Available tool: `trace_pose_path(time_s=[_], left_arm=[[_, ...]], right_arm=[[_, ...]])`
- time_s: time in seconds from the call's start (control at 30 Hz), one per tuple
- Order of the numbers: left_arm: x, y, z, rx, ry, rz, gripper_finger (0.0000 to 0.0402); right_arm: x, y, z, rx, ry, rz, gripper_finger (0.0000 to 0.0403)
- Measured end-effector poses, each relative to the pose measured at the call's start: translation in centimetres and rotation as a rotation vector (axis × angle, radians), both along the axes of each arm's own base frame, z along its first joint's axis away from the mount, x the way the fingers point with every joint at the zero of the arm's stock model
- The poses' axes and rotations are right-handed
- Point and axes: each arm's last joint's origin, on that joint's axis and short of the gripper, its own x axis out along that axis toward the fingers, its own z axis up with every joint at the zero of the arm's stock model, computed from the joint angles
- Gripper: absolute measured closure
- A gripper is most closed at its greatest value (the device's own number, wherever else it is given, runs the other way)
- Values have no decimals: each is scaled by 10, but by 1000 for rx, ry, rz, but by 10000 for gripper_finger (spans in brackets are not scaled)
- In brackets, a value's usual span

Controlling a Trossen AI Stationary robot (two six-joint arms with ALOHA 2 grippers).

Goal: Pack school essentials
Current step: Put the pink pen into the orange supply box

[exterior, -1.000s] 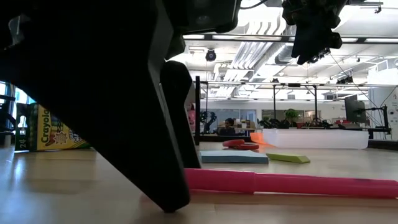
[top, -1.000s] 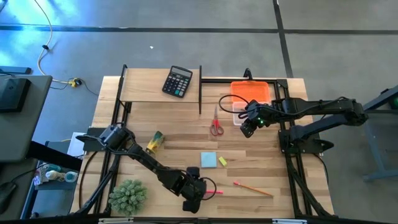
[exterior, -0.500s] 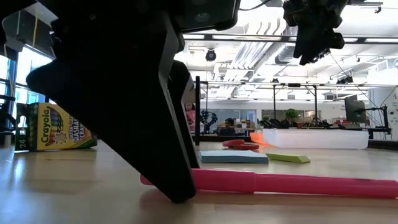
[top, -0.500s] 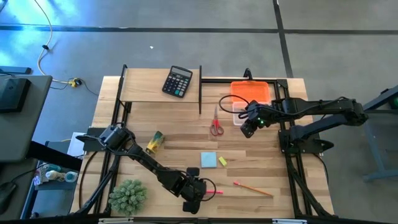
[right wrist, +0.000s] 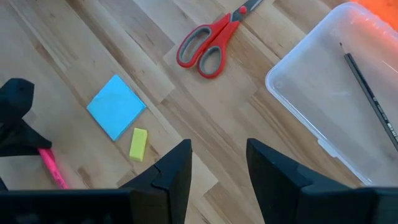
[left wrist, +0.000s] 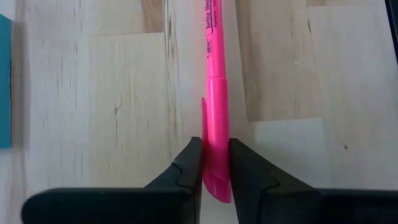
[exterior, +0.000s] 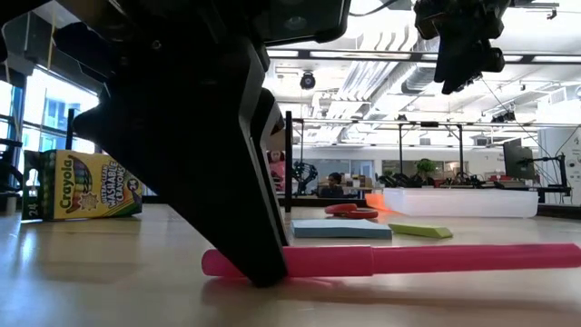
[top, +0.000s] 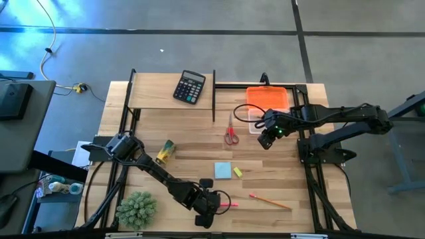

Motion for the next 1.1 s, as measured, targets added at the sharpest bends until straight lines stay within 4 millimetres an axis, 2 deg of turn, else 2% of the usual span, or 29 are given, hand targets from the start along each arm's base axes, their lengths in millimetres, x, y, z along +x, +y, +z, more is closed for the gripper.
trace_pose_path(time_s=[0.3,0.63,0.87,1.1], left_arm=[[1,0,1,-38,1,16,358],[6,-1,1,-96,-44,17,358],[10,3,2,-100,-59,25,359],[13,9,11,-71,-106,21,359]], right_arm=[[0,13,0,4,1,69,259],[-6,55,1,132,-2,290,259],[-6,85,7,206,-102,354,259],[-6,104,13,278,-178,377,259]])
